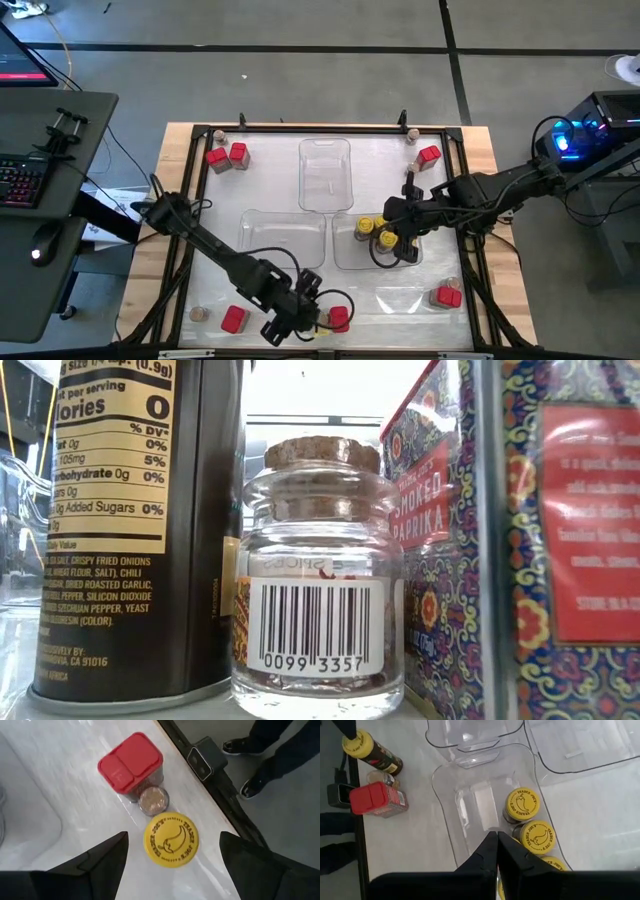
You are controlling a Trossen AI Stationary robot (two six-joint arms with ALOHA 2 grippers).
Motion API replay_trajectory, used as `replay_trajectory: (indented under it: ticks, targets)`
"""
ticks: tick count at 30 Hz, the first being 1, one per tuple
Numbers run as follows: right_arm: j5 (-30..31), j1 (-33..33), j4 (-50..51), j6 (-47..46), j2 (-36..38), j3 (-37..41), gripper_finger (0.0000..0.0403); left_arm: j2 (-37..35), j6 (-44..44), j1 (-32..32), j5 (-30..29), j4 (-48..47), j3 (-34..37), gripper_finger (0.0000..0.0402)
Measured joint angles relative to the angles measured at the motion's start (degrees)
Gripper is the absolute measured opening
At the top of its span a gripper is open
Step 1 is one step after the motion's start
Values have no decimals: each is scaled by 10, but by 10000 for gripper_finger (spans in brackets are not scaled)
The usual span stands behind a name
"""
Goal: Sort spices by type
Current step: Put the yellow seasoning bottle into the bottom right transparent bin
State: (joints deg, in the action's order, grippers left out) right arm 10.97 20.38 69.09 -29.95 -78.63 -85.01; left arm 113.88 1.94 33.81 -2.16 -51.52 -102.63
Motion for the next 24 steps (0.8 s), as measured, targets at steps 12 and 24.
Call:
replay_trajectory:
  ticks: [12, 24]
  targets:
    - [0, 0, 10, 4, 0, 0, 0, 17, 27, -16, 36, 7, 12, 301]
    - [0, 0, 10, 4, 0, 0, 0, 17, 45, -20, 50, 20, 33, 301]
